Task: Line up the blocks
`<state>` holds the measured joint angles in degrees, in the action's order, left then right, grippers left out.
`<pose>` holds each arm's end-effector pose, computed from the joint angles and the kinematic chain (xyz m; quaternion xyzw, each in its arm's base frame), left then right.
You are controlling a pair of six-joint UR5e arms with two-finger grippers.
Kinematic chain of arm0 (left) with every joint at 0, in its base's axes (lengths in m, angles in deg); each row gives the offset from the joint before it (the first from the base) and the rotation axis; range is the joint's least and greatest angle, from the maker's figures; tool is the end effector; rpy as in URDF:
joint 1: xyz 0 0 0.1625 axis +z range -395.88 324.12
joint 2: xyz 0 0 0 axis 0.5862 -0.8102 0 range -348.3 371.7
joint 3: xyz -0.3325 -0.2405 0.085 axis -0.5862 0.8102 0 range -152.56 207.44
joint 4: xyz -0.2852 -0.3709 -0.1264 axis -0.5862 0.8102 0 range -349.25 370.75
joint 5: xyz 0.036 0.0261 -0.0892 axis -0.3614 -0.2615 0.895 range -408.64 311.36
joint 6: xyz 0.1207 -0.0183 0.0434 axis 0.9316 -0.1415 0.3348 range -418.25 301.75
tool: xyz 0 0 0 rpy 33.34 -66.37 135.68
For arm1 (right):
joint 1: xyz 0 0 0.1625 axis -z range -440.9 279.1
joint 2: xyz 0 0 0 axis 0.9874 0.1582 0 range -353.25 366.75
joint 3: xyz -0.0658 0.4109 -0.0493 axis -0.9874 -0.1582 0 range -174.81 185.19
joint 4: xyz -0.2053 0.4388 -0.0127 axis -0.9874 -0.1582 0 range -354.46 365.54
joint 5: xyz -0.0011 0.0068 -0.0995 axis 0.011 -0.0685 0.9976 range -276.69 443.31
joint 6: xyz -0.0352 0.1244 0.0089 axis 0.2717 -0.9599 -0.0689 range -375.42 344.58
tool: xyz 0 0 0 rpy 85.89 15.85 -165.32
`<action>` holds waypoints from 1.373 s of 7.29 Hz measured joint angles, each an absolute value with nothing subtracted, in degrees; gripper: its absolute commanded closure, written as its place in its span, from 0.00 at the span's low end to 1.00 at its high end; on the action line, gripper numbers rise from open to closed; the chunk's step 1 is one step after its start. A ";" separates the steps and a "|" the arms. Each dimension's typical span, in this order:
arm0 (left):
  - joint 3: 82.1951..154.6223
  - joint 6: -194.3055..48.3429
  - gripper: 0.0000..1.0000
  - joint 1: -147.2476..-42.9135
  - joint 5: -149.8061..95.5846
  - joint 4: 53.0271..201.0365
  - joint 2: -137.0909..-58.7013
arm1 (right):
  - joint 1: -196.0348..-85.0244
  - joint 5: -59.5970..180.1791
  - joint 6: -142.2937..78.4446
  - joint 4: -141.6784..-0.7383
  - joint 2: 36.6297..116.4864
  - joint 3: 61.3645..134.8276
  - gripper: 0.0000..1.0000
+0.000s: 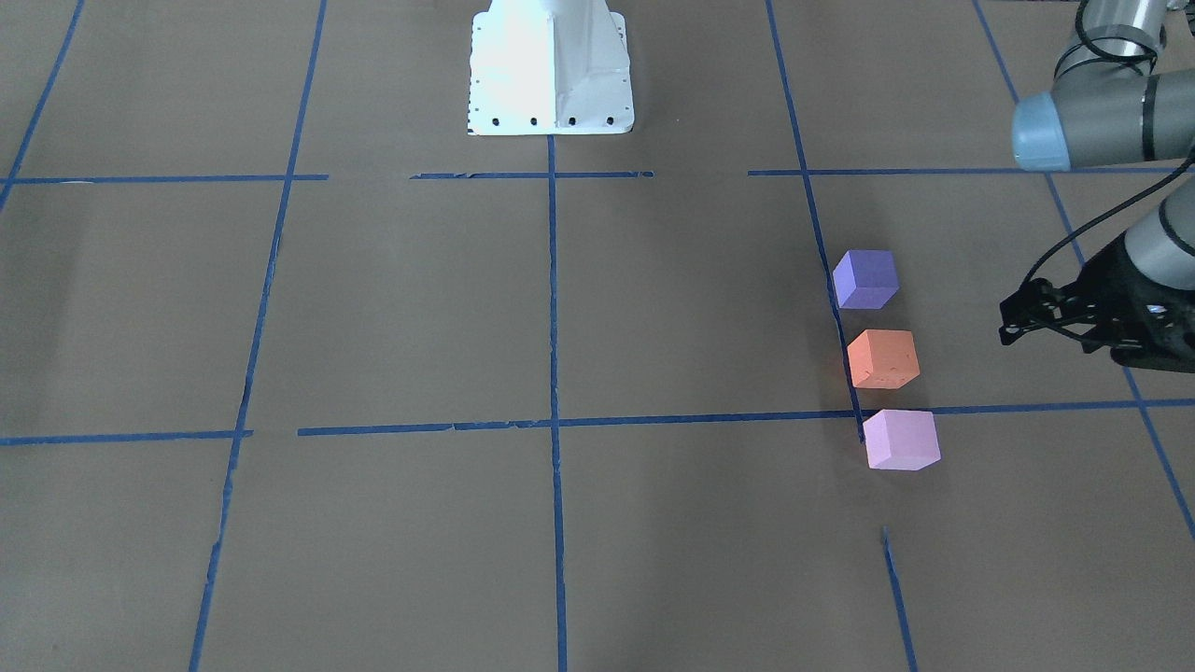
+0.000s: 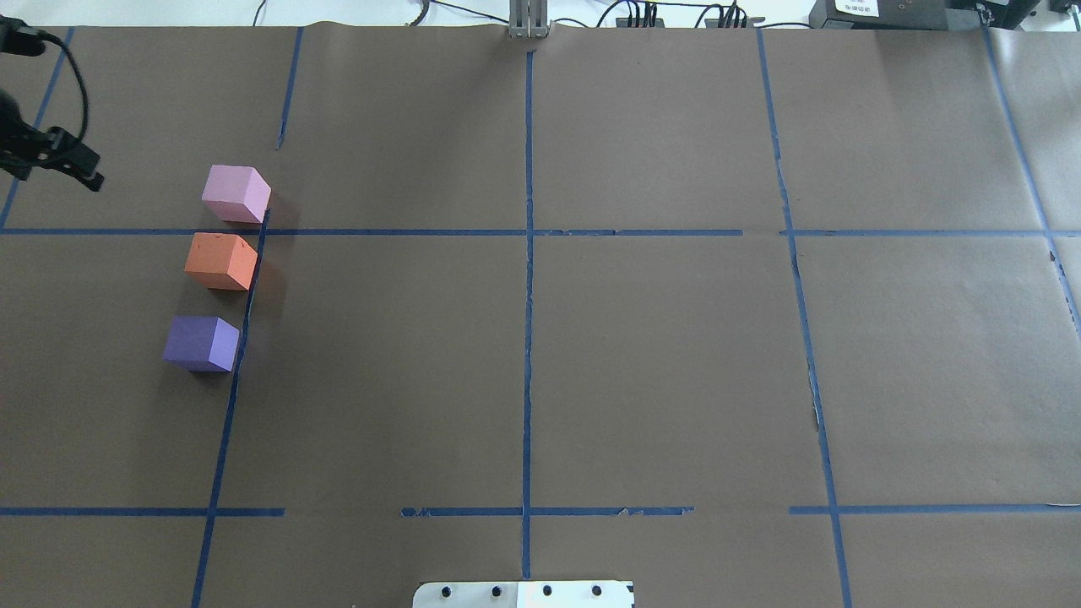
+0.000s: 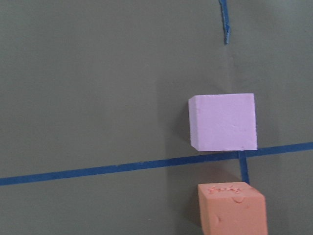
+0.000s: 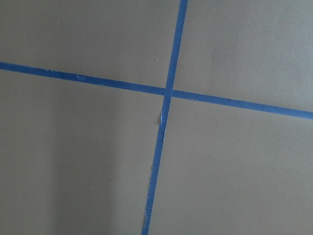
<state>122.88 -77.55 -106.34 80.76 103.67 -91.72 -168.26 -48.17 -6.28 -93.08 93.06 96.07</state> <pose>0.1755 -0.6464 0.4755 0.0576 0.3714 0.0657 0.9244 0.0205 -0.5857 0.6474 -0.0129 -0.3552 -0.0835 0.9309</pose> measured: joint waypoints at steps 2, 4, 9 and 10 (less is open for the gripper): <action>122.72 -71.43 0.00 -115.97 82.40 104.09 -85.69 | -168.26 -48.17 -6.28 -93.08 93.06 96.07 0.00; 122.26 -70.90 0.00 -122.28 85.25 105.44 -80.87 | -168.26 -48.17 -6.28 -93.07 93.06 96.07 0.00; 121.74 -69.27 0.00 -123.59 86.01 105.86 -77.00 | -168.26 -48.17 -6.28 -93.07 93.06 96.07 0.00; 121.69 -67.22 0.00 -123.65 85.97 105.56 -76.92 | -168.26 -48.17 -6.28 -93.07 93.06 96.07 0.00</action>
